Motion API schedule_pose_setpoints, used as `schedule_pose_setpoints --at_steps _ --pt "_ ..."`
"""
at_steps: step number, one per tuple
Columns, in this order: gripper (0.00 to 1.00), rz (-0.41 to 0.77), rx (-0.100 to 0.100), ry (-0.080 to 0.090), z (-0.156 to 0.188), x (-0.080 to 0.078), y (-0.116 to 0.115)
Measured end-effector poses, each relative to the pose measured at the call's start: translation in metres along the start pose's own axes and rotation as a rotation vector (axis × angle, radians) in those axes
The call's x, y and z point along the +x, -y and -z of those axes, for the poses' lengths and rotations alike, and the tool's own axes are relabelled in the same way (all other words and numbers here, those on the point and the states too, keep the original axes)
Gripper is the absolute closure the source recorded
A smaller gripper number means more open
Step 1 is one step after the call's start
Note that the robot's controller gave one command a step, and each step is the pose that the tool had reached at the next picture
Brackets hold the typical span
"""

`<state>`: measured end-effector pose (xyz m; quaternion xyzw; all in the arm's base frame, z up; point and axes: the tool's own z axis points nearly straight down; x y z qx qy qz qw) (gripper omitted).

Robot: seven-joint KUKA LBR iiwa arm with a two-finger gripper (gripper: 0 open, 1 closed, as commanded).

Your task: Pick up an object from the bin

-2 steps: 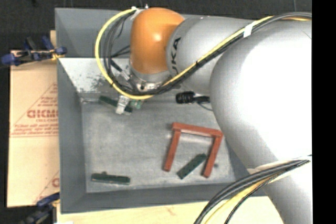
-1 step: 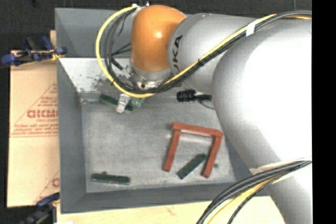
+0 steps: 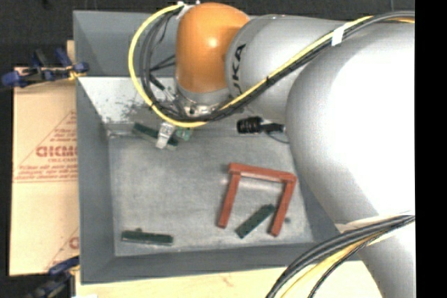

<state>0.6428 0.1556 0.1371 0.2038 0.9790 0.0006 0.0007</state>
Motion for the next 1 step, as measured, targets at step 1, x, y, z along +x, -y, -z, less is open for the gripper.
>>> schedule_pose_setpoints --at_steps 1 --pt "1.00 0.000 -0.001 0.001 0.0107 -0.0006 -0.0002"
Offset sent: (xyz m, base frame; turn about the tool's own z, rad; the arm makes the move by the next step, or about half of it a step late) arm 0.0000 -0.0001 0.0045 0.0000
